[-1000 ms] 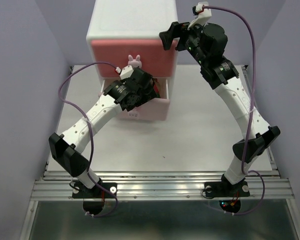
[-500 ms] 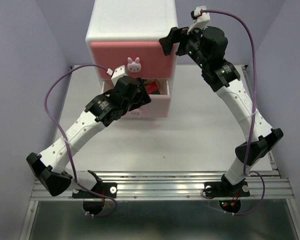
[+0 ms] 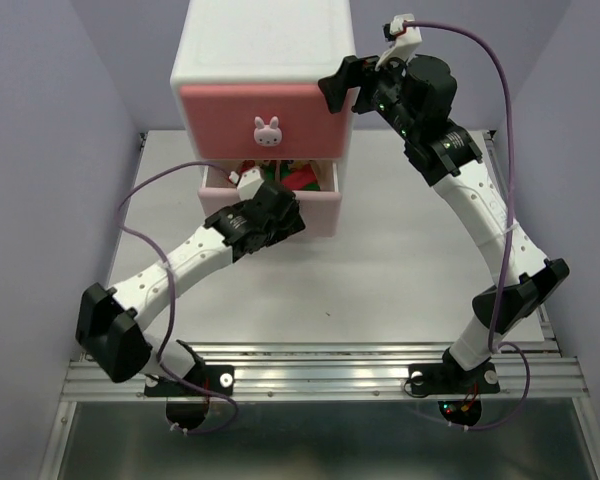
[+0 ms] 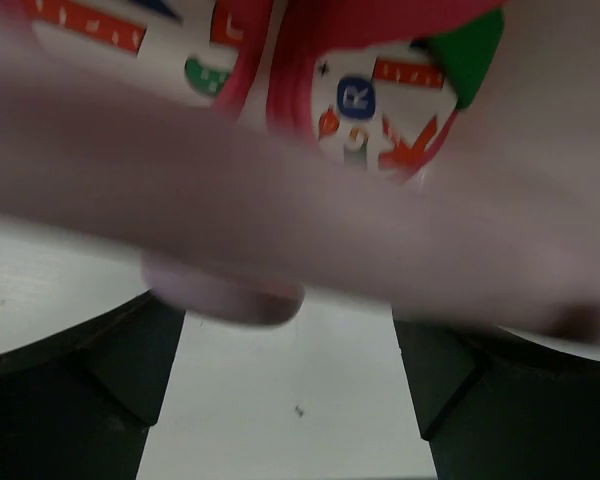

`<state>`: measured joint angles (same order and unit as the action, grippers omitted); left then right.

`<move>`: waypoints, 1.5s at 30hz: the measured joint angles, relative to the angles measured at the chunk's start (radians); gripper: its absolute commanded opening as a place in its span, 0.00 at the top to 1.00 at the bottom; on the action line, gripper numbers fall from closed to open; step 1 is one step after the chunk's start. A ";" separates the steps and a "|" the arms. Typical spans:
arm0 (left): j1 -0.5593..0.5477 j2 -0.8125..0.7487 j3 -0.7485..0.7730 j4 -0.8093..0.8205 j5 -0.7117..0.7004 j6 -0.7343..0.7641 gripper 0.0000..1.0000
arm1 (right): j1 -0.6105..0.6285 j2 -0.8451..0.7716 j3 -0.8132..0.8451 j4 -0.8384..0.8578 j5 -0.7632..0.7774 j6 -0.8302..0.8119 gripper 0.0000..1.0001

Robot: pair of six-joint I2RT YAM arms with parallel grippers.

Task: Place and organize the shoes in the shoe cabinet

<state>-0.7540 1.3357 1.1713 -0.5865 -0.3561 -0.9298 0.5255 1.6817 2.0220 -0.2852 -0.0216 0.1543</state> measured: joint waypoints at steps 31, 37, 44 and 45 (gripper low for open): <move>0.154 -0.104 0.255 -0.168 -0.020 -0.021 0.03 | 0.010 0.031 0.062 -0.327 0.112 0.040 0.00; 0.240 -0.271 0.226 -0.301 -0.029 -0.052 0.01 | -0.055 0.000 0.143 -0.352 0.085 0.097 0.00; 0.509 -0.222 0.228 -0.323 0.024 0.031 0.01 | -0.239 -0.129 0.046 -0.246 0.236 0.164 0.00; 0.550 -0.205 0.231 -0.321 0.045 0.054 0.01 | -0.268 -0.154 0.015 -0.244 0.273 0.175 0.00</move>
<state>-0.2035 1.1309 1.4025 -0.9077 -0.3111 -0.8757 0.2577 1.5276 2.0369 -0.5289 0.2516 0.3298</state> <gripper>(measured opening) 0.985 0.999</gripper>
